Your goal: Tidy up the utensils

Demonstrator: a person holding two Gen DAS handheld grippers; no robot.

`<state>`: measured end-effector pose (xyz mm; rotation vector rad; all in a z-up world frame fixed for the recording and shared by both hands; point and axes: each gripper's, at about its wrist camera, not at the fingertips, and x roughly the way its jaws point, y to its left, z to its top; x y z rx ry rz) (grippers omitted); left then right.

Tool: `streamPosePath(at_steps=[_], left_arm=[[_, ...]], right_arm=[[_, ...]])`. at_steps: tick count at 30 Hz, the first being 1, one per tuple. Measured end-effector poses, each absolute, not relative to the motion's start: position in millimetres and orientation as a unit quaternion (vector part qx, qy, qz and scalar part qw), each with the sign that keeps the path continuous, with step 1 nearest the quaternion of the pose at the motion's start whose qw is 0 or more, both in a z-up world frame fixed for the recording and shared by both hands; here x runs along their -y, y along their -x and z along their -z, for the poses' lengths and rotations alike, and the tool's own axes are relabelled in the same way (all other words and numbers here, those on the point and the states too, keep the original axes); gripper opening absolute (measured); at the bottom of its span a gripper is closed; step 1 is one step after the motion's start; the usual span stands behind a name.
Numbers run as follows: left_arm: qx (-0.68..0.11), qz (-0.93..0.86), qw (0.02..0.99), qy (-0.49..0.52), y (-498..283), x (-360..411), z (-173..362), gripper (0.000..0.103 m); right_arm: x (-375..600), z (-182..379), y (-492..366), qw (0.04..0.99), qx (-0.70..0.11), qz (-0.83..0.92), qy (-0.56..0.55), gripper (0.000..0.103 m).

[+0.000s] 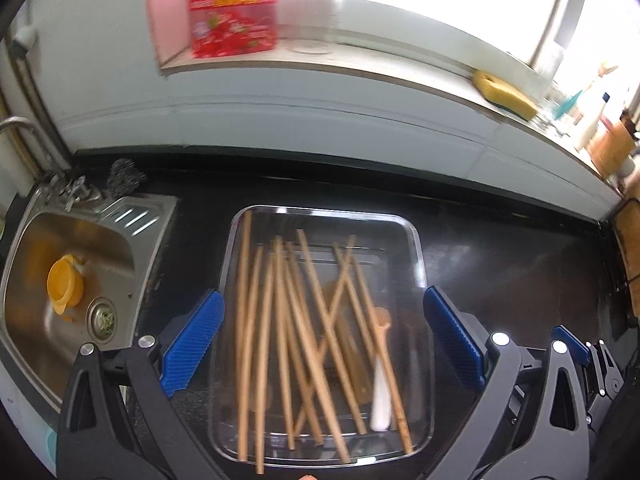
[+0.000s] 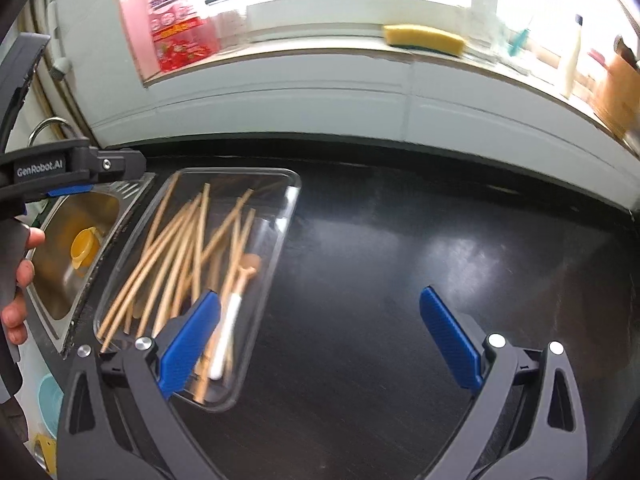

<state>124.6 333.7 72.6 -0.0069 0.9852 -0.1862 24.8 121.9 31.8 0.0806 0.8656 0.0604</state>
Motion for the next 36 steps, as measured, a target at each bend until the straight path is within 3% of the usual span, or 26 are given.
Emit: streamPosePath(at_steps=[9,20,36], left_arm=[[-0.474,0.108,0.874,-0.009,-106,-279,-74,0.097],[-0.474,0.116,0.873,-0.017,-52,-148,-76,0.097],[-0.501,0.107,0.858,-0.045,31,-12,-36,0.097]], right_arm=[[-62,-28,3,0.905,-0.421,-0.012,-0.053,0.096],[55,-25,65,0.909,-0.412,-0.038,-0.050,0.096],[194,-8,130,0.896,-0.433,0.003,-0.095,0.096]])
